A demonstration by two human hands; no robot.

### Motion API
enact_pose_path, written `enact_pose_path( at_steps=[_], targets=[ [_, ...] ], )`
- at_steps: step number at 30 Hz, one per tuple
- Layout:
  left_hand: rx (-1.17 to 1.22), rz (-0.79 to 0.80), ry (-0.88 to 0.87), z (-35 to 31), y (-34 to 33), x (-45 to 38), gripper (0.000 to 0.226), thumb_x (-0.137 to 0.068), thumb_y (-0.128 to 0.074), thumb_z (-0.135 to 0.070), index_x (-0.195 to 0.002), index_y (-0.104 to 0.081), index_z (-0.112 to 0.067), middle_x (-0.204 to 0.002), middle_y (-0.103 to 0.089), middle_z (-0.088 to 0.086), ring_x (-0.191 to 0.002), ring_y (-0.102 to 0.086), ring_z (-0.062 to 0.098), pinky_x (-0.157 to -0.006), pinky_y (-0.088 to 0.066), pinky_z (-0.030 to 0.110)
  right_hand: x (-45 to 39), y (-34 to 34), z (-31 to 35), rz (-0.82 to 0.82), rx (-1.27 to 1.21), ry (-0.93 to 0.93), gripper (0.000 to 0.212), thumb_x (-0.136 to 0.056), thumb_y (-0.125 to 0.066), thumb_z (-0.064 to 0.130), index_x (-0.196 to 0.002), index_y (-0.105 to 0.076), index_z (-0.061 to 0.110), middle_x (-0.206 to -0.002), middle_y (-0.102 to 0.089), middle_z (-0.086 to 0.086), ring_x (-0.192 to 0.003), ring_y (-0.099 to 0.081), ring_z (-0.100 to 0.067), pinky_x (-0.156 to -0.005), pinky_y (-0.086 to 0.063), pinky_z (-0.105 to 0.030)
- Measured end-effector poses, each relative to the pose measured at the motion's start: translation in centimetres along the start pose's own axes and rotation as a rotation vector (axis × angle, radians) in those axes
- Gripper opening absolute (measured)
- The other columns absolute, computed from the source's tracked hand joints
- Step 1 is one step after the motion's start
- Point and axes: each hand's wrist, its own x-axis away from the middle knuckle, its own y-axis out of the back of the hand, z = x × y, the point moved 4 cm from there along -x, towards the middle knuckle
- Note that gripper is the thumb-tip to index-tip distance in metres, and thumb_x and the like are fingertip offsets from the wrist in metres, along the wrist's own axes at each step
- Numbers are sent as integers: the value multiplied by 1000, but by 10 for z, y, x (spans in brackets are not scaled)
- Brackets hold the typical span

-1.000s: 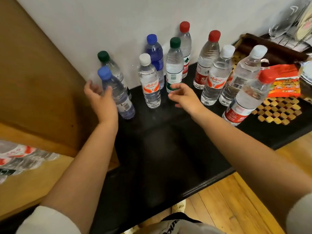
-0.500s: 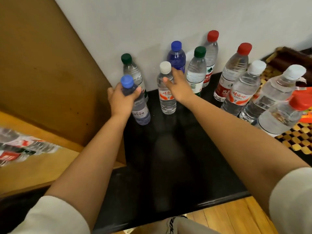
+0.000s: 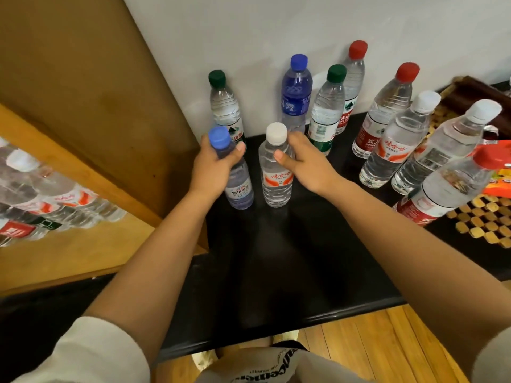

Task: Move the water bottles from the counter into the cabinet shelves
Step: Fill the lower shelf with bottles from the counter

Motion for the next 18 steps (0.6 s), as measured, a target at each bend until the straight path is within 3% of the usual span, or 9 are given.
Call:
enact_pose_path(
  at_steps=[6,10,14,18],
  targets=[
    [28,153,-60,14,8,62,32,-84,-64,-26,-109,-44,-25,-102,-59,-4,-104,-59,16,-91,-48,34,50,-25,12,-28,-139,1,53,-86,-50,40,-131,-46,12,-114,-48,1,-101,-46,4,-90,-35,-18],
    [27,233,-99,23,17,110,34,-82,-64,-30,-107,-41,-29,-98,-54,-14,-100,-56,4,-85,-46,21,86,-42,21,-11,-231,-11,51,-84,-51,41,-128,-48,16,-109,-45,14,-101,-45,16,-86,-34,-3],
    [24,303,-113,32,38,140,33,-82,-63,-27,-106,-41,-31,-99,-52,-15,-101,-55,2,-85,-45,16,120,-60,42,20,-262,0,49,-81,-50,47,-124,-46,23,-112,-44,15,-105,-45,14,-86,-35,-3],
    [34,351,-126,41,65,157,32,-83,-64,-21,-104,-43,-33,-97,-52,-14,-100,-54,-1,-85,-46,12,139,-78,65,71,-251,-17,42,-78,-51,51,-118,-41,44,-116,-44,23,-111,-46,8,-88,-43,-11]
  ],
)
